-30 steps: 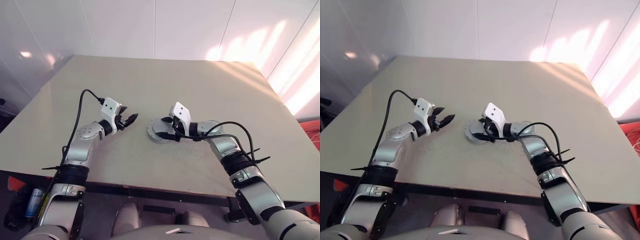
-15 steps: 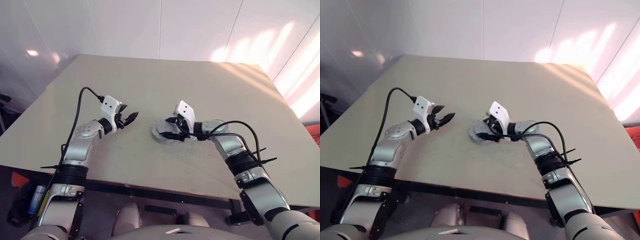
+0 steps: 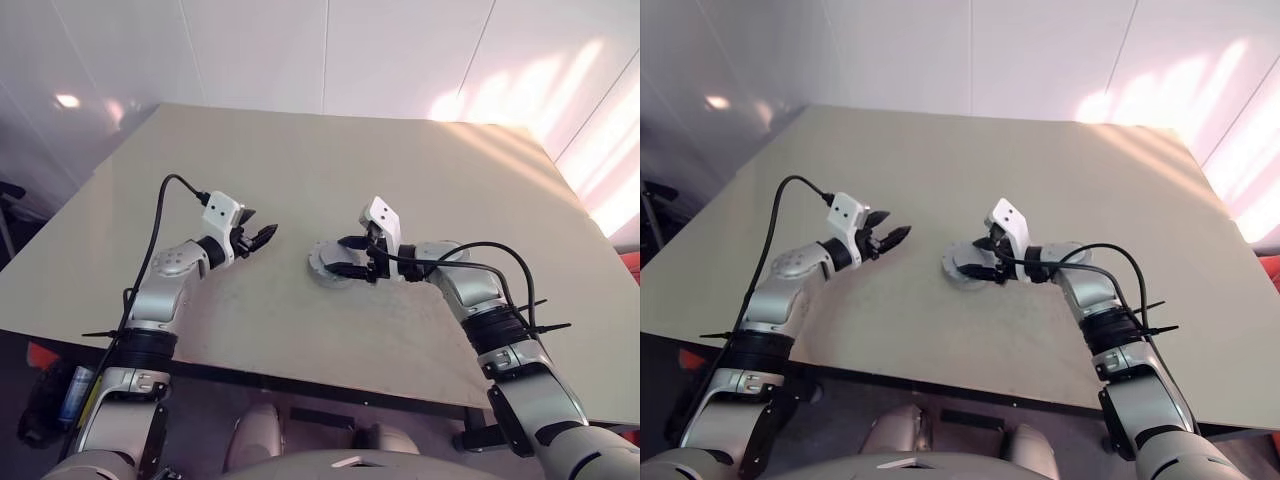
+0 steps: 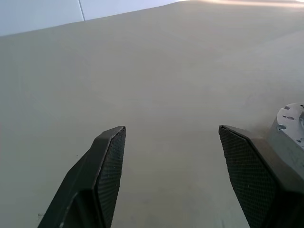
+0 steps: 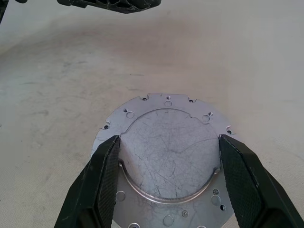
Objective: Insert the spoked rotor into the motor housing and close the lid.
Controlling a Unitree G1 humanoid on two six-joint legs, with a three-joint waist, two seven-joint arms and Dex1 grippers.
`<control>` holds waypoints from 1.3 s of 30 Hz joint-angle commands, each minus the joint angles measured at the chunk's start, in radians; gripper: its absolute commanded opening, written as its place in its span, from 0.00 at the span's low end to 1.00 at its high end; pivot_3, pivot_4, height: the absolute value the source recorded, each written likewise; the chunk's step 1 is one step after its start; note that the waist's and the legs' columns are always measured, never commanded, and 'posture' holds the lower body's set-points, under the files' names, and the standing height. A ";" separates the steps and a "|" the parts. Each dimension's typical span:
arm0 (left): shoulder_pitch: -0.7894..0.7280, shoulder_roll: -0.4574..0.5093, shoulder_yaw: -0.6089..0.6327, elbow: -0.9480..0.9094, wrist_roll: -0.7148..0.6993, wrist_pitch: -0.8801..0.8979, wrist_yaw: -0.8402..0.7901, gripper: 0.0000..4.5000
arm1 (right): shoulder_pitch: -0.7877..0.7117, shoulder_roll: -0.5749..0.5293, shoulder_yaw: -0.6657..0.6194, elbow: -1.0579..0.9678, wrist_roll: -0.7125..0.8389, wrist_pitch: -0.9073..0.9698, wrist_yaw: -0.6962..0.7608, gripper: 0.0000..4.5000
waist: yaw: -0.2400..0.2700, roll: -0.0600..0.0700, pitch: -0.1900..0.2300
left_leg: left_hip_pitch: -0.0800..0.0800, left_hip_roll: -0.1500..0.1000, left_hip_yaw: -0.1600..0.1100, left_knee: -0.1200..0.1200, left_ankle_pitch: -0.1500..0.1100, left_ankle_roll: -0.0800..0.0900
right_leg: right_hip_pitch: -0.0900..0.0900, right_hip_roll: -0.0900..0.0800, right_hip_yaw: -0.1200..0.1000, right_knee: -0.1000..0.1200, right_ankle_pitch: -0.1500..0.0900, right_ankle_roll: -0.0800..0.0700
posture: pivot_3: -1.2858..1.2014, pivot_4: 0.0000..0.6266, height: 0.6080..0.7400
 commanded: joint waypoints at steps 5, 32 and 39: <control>-0.022 0.001 0.015 -0.015 -0.012 -0.008 0.001 0.74 | 0.045 -0.047 0.065 0.095 -0.109 -0.032 -0.036 0.70 | 0.000 0.000 0.000 | 0.002 0.000 0.000 0.000 0.000 0.000 | 0.001 0.000 0.000 0.000 0.000 0.000 | 0.52 0.00 1.00; -0.182 -0.175 0.032 0.142 -0.293 0.465 -0.141 0.25 | 0.069 -0.054 0.091 0.088 -0.130 -0.056 -0.088 0.70 | 0.000 -0.002 -0.002 | 0.008 -0.001 0.000 0.000 0.000 0.000 | 0.008 -0.001 0.000 0.000 -0.001 0.002 | 0.52 0.00 1.00; -0.187 -0.167 0.014 0.137 -0.322 0.563 -0.180 0.01 | 0.068 -0.055 0.091 0.092 -0.132 -0.063 -0.095 0.70 | 0.000 -0.002 -0.002 | 0.009 -0.001 0.000 0.000 0.000 0.000 | 0.008 -0.001 0.000 0.000 -0.004 0.007 | 0.52 0.00 1.00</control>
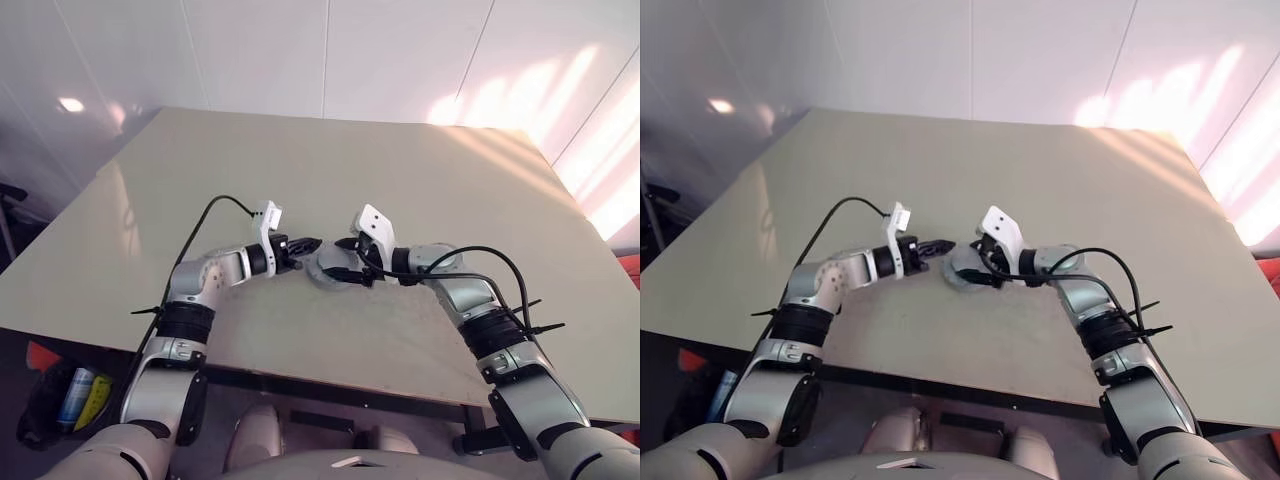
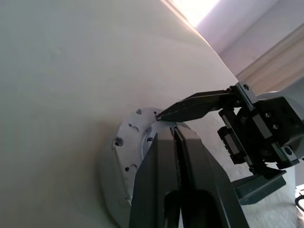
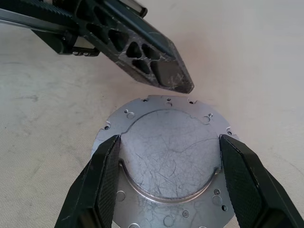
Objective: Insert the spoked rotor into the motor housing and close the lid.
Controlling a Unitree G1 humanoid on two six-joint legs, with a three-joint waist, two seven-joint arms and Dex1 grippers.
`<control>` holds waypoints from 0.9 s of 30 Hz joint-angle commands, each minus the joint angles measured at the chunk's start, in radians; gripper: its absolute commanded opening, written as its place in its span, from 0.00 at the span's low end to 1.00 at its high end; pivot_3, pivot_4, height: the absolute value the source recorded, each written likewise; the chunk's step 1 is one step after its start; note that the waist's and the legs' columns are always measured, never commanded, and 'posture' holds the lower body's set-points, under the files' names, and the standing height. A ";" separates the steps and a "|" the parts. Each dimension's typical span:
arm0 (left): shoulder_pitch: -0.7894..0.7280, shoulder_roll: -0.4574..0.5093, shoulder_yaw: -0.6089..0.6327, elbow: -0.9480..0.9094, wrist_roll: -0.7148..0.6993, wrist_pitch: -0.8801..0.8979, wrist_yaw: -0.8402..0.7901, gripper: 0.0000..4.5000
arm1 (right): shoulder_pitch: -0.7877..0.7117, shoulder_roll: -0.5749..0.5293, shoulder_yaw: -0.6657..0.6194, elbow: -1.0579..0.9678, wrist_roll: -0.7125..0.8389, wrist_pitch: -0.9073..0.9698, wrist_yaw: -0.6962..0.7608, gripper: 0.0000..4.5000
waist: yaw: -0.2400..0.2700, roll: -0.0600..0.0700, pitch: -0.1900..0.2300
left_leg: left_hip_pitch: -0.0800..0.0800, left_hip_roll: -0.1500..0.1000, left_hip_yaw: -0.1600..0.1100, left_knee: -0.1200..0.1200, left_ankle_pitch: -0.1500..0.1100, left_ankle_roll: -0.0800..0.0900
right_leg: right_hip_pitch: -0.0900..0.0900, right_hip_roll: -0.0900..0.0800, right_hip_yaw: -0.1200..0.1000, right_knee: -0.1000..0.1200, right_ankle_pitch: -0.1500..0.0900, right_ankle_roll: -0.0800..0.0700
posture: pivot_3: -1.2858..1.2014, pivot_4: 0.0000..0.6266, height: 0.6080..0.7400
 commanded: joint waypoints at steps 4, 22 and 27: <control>-0.019 0.022 -0.085 -0.021 0.008 0.108 -0.037 0.01 | 0.044 -0.044 0.021 0.088 -0.082 0.039 -0.038 0.70 | 0.000 0.000 0.000 | 0.001 0.000 0.000 0.000 0.000 0.000 | 0.000 0.000 0.000 0.000 0.000 0.000 | 0.52 0.00 1.00; -0.046 0.052 -0.149 0.069 0.059 0.229 0.018 0.01 | 0.044 -0.061 0.011 0.055 -0.051 0.083 -0.015 0.70 | -0.001 0.007 -0.007 | 0.020 -0.003 0.000 -0.014 0.000 0.000 | 0.018 0.000 0.000 -0.022 -0.001 0.002 | 0.52 0.00 1.00; -0.041 0.050 -0.143 0.064 0.058 0.229 0.026 0.00 | 0.055 -0.070 0.003 0.009 -0.046 0.065 -0.007 0.93 | 0.000 0.007 -0.007 | 0.019 -0.003 0.000 -0.015 0.000 0.000 | 0.020 0.000 0.000 -0.026 -0.001 0.002 | 0.52 0.00 1.00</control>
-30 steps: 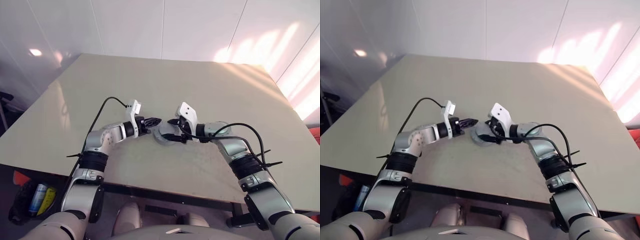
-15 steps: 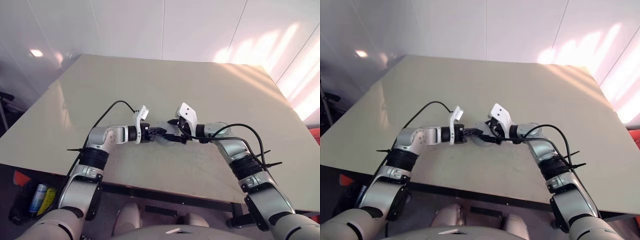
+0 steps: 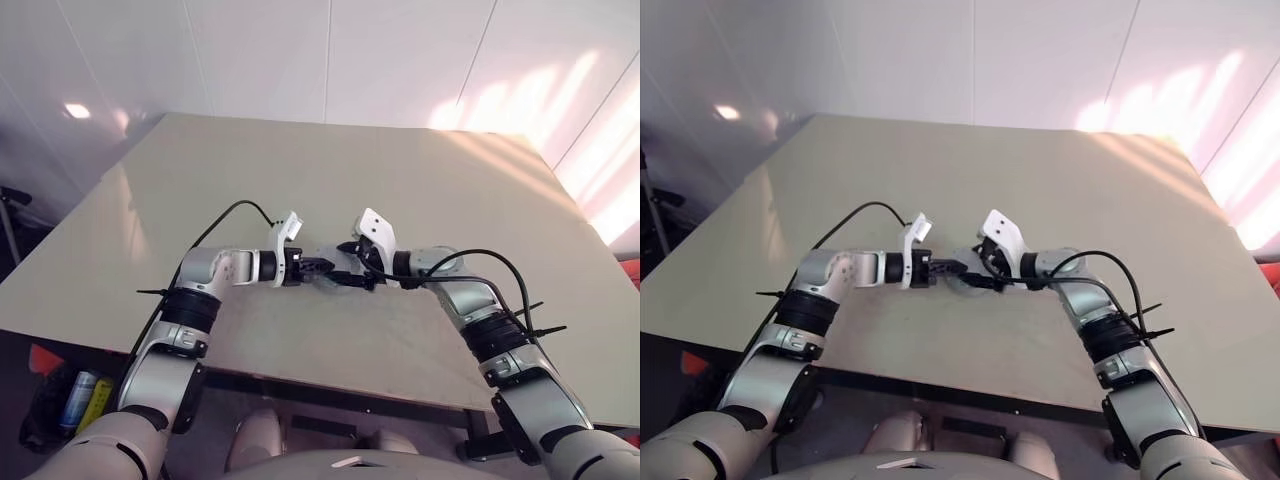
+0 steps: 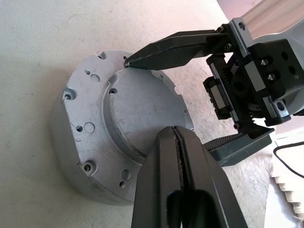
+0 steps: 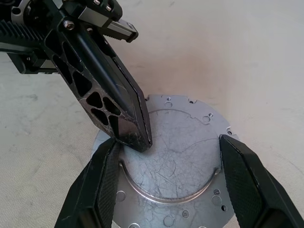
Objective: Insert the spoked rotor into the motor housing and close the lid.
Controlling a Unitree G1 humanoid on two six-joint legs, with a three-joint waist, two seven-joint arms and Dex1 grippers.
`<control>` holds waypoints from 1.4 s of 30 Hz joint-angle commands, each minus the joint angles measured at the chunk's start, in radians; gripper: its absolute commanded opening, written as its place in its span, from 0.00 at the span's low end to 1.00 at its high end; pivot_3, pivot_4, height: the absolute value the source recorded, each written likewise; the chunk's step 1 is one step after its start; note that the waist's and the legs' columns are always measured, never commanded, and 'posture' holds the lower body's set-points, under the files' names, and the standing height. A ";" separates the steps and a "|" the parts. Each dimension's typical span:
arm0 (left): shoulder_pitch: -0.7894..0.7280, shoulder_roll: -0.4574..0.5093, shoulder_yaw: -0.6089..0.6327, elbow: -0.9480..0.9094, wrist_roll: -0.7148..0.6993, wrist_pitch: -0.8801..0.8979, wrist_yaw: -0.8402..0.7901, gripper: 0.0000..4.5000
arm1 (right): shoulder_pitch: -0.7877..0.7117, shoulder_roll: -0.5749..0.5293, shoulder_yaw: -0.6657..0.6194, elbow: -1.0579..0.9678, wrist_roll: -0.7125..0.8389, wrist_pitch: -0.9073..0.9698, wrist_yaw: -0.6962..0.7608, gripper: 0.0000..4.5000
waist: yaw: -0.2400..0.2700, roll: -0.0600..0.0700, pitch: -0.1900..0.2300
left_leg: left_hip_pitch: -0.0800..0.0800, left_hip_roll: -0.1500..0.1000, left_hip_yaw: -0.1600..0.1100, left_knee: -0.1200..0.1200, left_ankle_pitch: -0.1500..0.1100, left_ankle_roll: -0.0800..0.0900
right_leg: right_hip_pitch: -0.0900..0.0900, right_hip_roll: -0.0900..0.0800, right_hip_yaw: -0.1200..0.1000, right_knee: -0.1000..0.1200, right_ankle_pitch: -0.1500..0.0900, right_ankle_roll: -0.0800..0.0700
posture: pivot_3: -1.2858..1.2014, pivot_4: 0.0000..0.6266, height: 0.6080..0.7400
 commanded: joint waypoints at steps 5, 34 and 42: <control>0.030 0.016 -0.005 0.039 0.046 0.020 0.050 0.00 | 0.054 -0.076 -0.003 -0.058 -0.041 0.044 0.018 0.93 | -0.003 0.000 0.000 | 0.000 0.000 0.000 -0.002 -0.001 0.001 | 0.000 0.000 0.000 -0.002 0.000 0.000 | 0.52 0.00 1.00; 0.003 0.028 0.014 0.081 0.046 -0.020 0.032 0.00 | -0.160 0.029 -0.653 0.044 0.460 1.335 -0.387 0.93 | 0.001 0.002 0.000 | -0.014 0.003 0.002 -0.008 0.005 -0.007 | -0.020 0.002 -0.002 0.012 -0.001 -0.013 | 0.52 0.00 1.00; 0.010 0.035 0.014 0.078 0.048 -0.026 0.036 0.00 | -0.152 0.134 -0.669 0.054 0.616 1.335 -0.537 0.93 | -0.004 0.002 -0.001 | -0.009 0.003 0.002 -0.013 0.008 -0.011 | -0.018 0.002 -0.002 0.012 -0.001 -0.013 | 0.52 0.00 1.00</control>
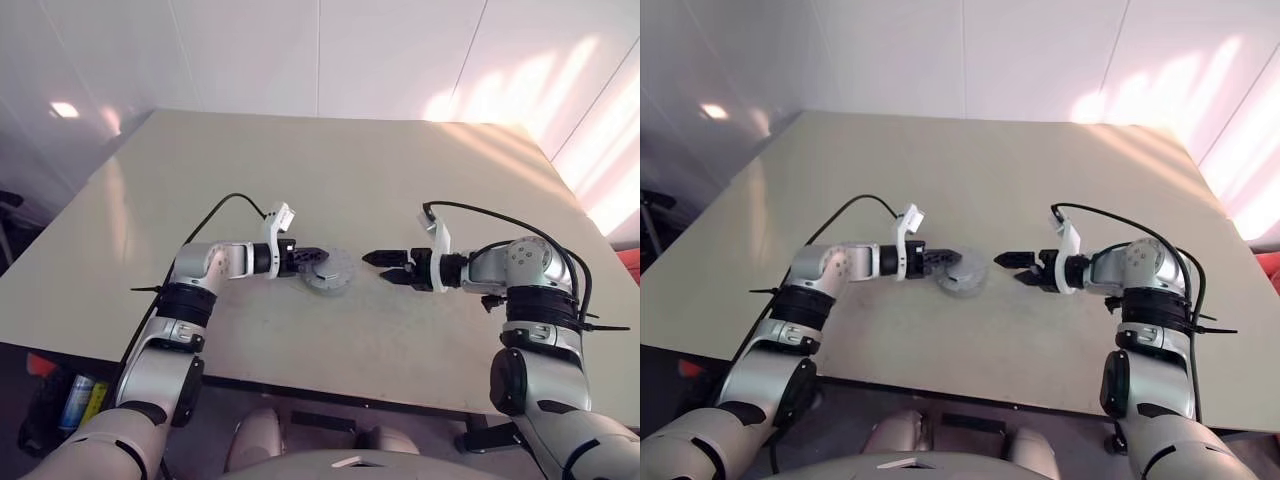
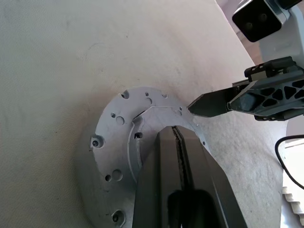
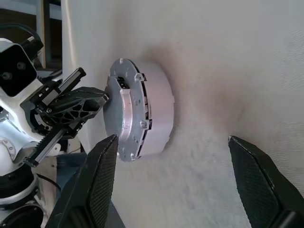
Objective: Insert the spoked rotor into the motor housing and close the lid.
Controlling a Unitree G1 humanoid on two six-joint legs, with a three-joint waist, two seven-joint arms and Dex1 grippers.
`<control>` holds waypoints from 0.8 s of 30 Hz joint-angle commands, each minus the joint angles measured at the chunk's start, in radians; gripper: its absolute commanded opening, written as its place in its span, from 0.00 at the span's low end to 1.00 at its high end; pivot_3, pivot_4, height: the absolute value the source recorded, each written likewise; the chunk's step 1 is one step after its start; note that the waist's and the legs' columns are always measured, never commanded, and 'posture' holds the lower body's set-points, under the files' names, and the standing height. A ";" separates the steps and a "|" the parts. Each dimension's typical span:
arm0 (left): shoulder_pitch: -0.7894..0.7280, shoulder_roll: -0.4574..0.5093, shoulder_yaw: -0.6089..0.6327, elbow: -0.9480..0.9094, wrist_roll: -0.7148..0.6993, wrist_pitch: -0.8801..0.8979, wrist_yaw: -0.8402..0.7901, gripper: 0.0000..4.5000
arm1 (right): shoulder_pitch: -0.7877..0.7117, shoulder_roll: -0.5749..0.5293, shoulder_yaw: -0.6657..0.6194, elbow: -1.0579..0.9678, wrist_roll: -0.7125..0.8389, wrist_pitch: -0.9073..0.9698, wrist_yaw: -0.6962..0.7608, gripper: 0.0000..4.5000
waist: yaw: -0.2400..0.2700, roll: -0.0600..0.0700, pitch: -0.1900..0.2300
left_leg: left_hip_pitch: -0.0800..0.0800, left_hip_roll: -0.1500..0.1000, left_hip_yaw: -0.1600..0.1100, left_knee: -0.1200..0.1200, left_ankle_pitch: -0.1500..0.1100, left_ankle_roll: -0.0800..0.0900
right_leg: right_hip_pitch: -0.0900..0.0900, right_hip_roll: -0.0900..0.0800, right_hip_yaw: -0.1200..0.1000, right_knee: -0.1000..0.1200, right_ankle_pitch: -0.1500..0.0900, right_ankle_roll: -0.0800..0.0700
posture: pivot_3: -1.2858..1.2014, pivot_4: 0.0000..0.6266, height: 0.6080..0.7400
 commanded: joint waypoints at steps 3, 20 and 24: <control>0.032 0.019 -0.017 0.040 0.049 0.008 0.037 0.00 | -0.030 0.099 -0.025 0.014 0.100 0.012 -0.092 0.93 | 0.003 0.001 0.000 | 0.000 0.000 0.000 -0.003 0.002 -0.003 | -0.001 0.000 0.000 0.000 0.000 -0.001 | 0.52 0.00 1.00; 0.030 0.018 0.001 0.040 0.051 -0.006 0.051 0.00 | -0.136 0.340 -0.201 0.018 0.060 -0.008 -0.216 0.93 | -0.004 0.000 0.000 | -0.010 0.005 0.000 -0.004 0.005 -0.008 | -0.013 0.007 0.000 0.002 0.001 -0.002 | 0.52 0.00 1.00; 0.024 0.021 0.005 0.048 0.054 -0.016 0.052 0.00 | -0.119 0.315 -0.184 0.034 0.019 -0.054 -0.224 0.80 | -0.002 0.000 0.000 | -0.010 0.007 0.000 -0.004 0.005 -0.009 | -0.013 0.009 0.000 0.003 0.002 -0.001 | 0.52 0.00 1.00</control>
